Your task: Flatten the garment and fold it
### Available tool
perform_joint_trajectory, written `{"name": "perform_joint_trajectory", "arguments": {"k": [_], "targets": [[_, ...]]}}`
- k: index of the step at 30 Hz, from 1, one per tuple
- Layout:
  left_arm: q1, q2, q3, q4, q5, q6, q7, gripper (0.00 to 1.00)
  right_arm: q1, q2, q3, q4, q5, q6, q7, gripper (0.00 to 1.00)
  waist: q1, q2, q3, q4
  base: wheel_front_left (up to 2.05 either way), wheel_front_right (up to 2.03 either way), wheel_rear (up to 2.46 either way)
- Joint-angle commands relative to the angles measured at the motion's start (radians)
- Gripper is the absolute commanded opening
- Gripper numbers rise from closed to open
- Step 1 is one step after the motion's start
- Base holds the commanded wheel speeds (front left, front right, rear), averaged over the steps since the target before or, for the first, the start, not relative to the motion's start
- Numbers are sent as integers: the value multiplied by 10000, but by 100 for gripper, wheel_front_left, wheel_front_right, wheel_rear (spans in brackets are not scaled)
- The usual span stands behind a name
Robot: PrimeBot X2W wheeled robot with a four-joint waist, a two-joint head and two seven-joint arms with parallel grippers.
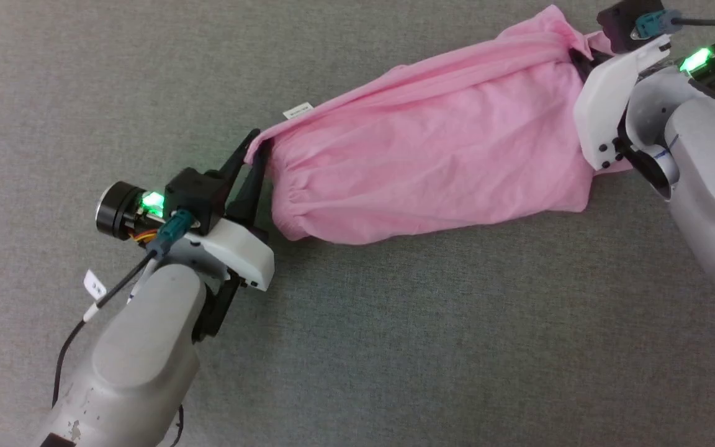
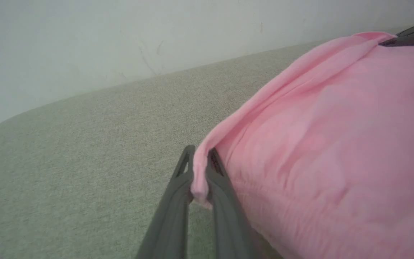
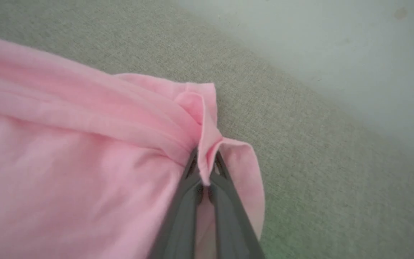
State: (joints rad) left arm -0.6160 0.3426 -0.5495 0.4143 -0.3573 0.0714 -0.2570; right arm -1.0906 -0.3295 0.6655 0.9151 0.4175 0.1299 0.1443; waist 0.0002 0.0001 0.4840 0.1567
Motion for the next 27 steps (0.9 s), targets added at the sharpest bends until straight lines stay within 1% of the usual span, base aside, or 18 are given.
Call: {"name": "perform_joint_trajectory", "arguments": {"k": [1, 3, 5, 9, 11, 14, 19, 21, 23, 27], "targets": [[213, -42, 153, -222, 214, 65, -45, 100, -32, 23, 307, 87, 309, 8, -145, 100, -2, -1, -392, -117, 0, 0, 0], [345, -46, 233, -389, 295, 119, -45, 100, -68, -30, 420, 55, 490, 8, -182, 100, -2, -1, -523, -161, 0, 0, 0], [650, -64, 438, -745, 428, 268, -46, 100, -122, -242, 669, -133, 812, 8, -296, 100, -2, -1, -845, -204, 0, 0, 0], [1338, -158, 930, -1767, 848, 741, -46, 100, -127, -1111, 1508, -928, 1522, 8, 29, 100, -2, -1, -1396, -152, 0, 0, 0], [1736, -186, 1112, -2218, 1048, 920, -46, 100, -172, -1617, 1978, -1493, 1946, 8, 502, 100, -2, -1, -1610, -119, 0, 0, 0], [2200, -229, 1333, -2702, 1258, 1041, -46, 100, -342, -2427, 2668, -2364, 2465, 8, 1354, 100, -2, -1, -1791, 15, 0, 0, 0], [2540, -425, 1564, -3202, 1499, 1060, -47, 100, -511, -3498, 3891, -3496, 3592, 8, 3557, 100, -2, -1, -1781, 366, 0, 0, 0], [2576, -534, 1634, -3295, 1572, 1023, -47, 100, -538, -3745, 4150, -3678, 4105, 8, 4288, 100, -2, -1, -1686, 520, 0, 0, 0], [2581, -663, 1678, -3359, 1650, 967, -47, 100, -490, -3825, 4212, -3606, 4583, 8, 4792, 100, -2, -1, -1546, 693, 0, 0, 0], [2475, -914, 1733, -3394, 1799, 800, -47, 100, -370, -3632, 4077, -2997, 4961, 8, 4996, 100, -2, -1, -1215, 1002, 0, 0, 0]]}}
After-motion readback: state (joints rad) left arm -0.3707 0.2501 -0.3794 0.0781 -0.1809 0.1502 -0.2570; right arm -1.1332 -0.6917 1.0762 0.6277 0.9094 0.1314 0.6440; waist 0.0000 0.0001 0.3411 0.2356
